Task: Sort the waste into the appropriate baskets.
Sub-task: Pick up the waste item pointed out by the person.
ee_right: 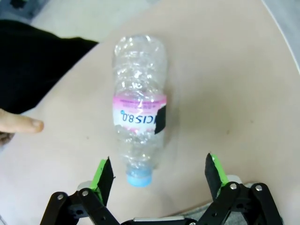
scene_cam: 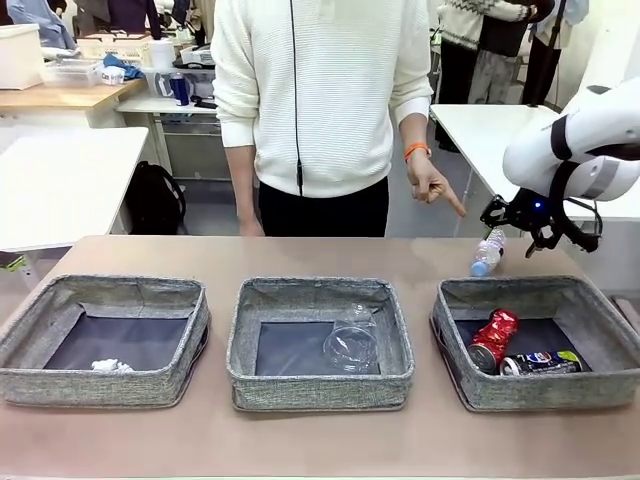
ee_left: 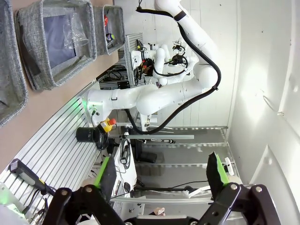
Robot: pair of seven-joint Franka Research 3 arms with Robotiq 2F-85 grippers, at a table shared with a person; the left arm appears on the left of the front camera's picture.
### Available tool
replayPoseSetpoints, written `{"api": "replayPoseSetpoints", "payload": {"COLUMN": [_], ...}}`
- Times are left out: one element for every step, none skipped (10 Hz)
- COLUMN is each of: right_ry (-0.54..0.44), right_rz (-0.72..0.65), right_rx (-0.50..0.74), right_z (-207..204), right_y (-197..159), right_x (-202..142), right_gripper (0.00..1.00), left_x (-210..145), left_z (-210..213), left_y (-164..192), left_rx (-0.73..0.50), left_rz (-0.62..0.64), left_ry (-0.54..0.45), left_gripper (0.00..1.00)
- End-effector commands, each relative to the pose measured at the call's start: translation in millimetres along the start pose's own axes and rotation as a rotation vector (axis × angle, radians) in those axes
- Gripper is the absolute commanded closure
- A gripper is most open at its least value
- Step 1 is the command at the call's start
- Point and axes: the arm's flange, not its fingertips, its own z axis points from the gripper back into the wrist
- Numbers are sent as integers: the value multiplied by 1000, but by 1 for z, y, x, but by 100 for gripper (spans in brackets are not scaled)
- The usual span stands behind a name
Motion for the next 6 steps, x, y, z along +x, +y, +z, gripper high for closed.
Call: {"api": "replayPoseSetpoints", "payload": {"right_ry": [0,0,-4,-2,3,7], "right_rz": [-35,-42,-60,-75,-85,-84], "right_rx": [-68,-85,-100,-108,-139,-174], "right_z": [-8,-14,-21,-27,-36,-44], "right_y": [19,23,28,33,37,39], "right_x": [8,10,12,14,17,19], "right_gripper": [0,0,0,0,0,0], "left_x": [-1,-1,-1,-1,-1,-1], "left_z": [-1,-1,-1,-1,-1,-1], "left_y": [-4,-4,-4,-4,-4,-4], "left_rx": [-15,-15,-15,-15,-15,-15], "left_rz": [-1,-1,-1,-1,-1,-1], "left_ry": [-3,-3,-3,-3,-3,-3], "left_gripper": [0,0,0,0,0,0]}}
